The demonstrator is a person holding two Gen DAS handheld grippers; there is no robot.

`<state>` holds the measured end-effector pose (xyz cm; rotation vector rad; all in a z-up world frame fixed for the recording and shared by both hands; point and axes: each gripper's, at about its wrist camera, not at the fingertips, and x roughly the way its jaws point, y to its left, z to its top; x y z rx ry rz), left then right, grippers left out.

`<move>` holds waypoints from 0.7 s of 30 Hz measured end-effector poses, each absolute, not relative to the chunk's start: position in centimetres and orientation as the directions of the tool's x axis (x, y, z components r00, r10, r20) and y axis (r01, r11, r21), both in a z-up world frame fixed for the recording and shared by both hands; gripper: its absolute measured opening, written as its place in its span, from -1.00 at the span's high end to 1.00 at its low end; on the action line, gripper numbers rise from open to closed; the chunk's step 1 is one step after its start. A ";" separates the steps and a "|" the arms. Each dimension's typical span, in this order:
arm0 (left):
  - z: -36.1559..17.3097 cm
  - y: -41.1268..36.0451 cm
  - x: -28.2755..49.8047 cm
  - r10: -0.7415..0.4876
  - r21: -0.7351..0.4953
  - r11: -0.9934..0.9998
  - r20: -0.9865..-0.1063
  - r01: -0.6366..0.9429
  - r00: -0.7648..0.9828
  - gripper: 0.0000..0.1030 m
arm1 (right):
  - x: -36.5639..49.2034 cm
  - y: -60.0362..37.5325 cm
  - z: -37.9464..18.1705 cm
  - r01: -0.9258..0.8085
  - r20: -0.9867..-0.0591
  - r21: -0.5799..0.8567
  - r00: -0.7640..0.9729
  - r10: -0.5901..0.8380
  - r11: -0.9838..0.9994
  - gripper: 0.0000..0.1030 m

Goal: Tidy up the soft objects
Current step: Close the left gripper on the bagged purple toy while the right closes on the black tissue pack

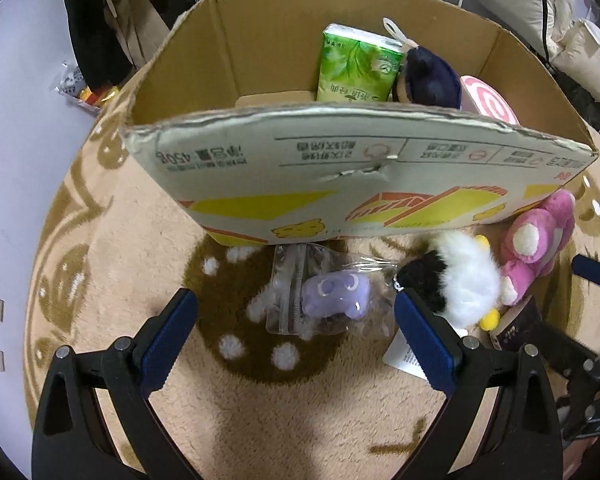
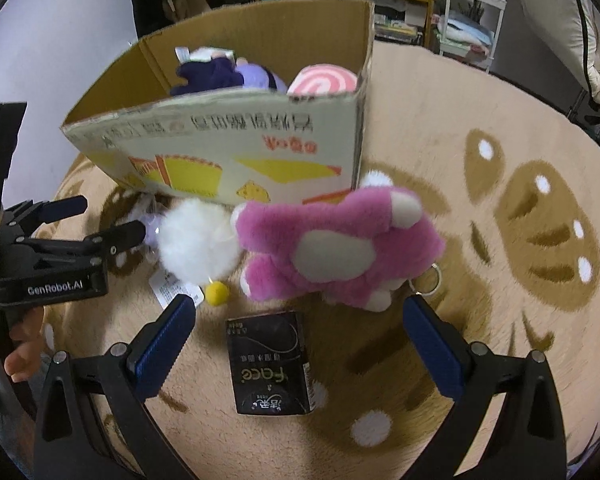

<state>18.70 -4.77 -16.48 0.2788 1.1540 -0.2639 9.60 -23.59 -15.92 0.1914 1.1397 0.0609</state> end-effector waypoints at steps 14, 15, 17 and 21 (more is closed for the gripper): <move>-19.1 -6.0 19.9 -0.051 0.083 0.920 -0.943 0.383 0.328 -0.90 | 10.0 -22.5 -18.2 0.062 -0.919 0.204 0.356 0.169 0.977 -1.00; -19.2 -5.8 19.9 -0.051 0.083 0.920 -0.944 0.382 0.327 -0.90 | 10.0 -22.4 -18.3 0.063 -0.922 0.203 0.349 0.169 0.977 -1.00; -19.3 -6.3 19.8 -0.051 0.080 0.922 -0.945 0.378 0.324 -0.90 | 10.2 -22.1 -18.6 0.060 -0.927 0.198 0.337 0.166 0.978 -1.00; -19.8 -6.1 19.9 -0.043 0.088 0.921 -0.945 0.379 0.325 -0.90 | 10.1 -21.2 -19.2 0.046 -0.935 0.189 0.312 0.166 0.981 -1.00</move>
